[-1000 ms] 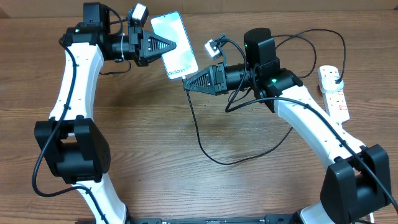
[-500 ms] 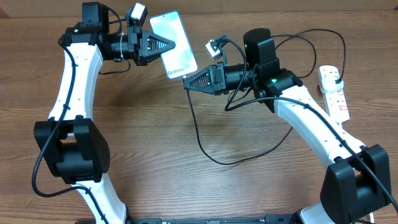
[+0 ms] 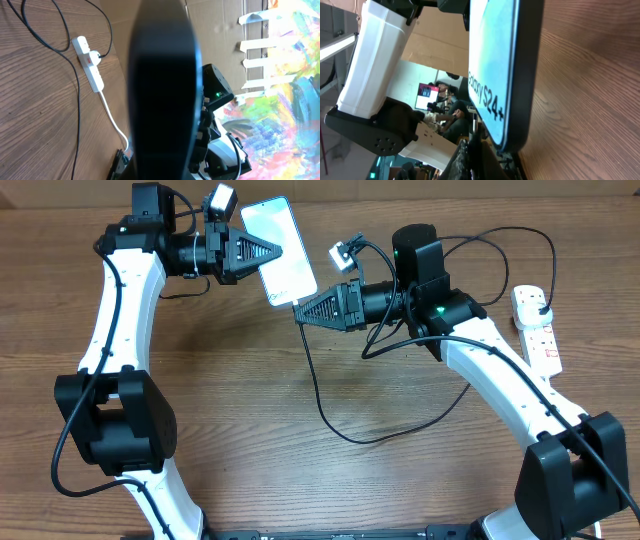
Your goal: Plug charger to phone and switch on socket
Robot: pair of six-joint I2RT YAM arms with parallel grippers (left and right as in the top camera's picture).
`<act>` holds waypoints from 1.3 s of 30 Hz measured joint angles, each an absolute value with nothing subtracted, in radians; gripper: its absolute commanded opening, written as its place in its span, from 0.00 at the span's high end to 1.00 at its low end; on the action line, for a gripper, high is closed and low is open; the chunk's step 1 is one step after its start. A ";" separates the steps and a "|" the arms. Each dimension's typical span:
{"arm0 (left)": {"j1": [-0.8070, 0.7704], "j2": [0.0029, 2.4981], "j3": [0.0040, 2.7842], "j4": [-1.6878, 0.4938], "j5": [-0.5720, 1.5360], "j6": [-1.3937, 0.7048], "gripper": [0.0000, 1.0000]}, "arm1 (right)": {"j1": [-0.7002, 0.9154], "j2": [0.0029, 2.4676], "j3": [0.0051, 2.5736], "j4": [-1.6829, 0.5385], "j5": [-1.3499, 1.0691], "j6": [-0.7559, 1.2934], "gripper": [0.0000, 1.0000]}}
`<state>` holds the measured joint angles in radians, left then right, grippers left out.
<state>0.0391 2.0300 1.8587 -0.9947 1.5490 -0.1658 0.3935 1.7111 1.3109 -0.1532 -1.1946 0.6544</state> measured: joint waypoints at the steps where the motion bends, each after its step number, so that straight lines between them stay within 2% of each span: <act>1: 0.039 2.030 1.859 -0.995 1.549 -0.166 0.96 | 0.393 1.711 1.311 -0.160 -1.194 0.654 0.96; 39: 0.039 2.030 1.859 -0.994 1.549 -0.167 0.96 | 0.386 1.711 1.311 -0.172 -1.178 0.655 0.96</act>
